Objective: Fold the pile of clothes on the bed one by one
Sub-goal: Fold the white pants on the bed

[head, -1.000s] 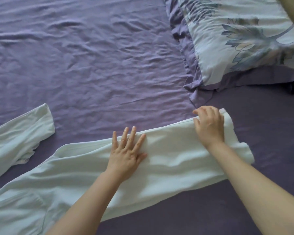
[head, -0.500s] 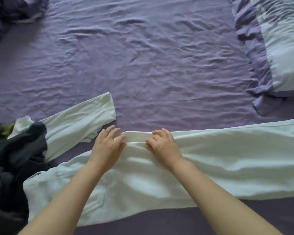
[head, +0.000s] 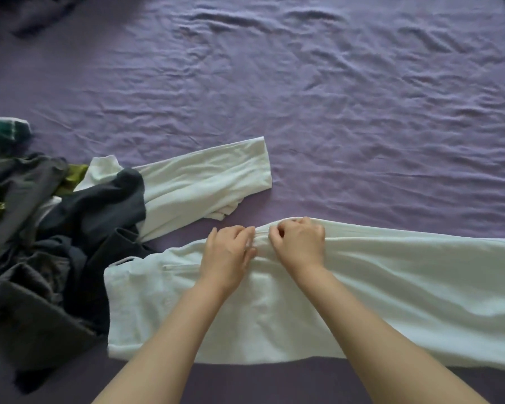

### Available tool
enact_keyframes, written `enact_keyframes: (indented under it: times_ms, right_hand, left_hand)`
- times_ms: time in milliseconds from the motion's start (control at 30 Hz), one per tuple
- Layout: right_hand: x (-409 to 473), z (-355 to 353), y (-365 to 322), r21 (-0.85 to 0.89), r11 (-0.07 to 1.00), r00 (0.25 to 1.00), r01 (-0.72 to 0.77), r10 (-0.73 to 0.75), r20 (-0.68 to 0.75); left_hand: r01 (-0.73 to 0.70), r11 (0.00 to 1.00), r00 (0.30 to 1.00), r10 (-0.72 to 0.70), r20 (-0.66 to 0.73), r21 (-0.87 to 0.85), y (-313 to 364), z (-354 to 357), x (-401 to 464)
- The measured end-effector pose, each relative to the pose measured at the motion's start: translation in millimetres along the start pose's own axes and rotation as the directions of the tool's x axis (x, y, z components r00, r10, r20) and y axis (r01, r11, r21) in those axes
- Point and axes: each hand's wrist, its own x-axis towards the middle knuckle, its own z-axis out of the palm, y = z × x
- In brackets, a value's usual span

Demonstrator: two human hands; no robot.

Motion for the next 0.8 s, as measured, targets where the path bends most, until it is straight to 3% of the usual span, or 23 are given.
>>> enact_keyframes:
  times_ms: [100, 200, 333, 500, 600, 700, 800]
  right_hand:
    - [10, -11, -1, 0.130, 0.989, 0.995, -0.064, 0.073, -0.070]
    - [37, -16, -3, 0.117, 0.991, 0.994, -0.068, 0.077, -0.078]
    - [62, -2, -7, -0.100, 0.992, 0.996, 0.082, -0.087, -0.037]
    - [50, 4, 7, -0.041, 0.974, 0.971, 0.222, -0.225, -0.085]
    - [49, -3, 15, 0.029, 0.959, 0.958, 0.283, -0.282, -0.045]
    - [65, -3, 14, 0.023, 0.971, 0.970, 0.239, -0.238, -0.045]
    - [76, 3, 9, -0.050, 0.973, 0.973, 0.225, -0.227, -0.030]
  left_hand:
    - [-0.011, 0.999, 0.999, 0.010, -0.034, -0.045, -2, -1, -5]
    - [0.046, 0.997, 0.999, -0.047, 0.019, 0.056, -13, -2, -4]
    - [0.091, 0.986, 0.995, -0.096, 0.029, 0.137, -35, -2, 2]
    - [0.061, 0.971, 0.997, -0.072, 0.037, 0.230, -58, -8, -4]
    - [0.002, 0.970, 0.998, 0.013, -0.061, 0.242, -55, -16, -6]
    - [-0.067, 0.949, 0.968, 0.136, -0.211, 0.307, -53, -22, -1]
    - [-0.034, 0.951, 0.960, 0.116, -0.255, 0.307, -45, -20, 1]
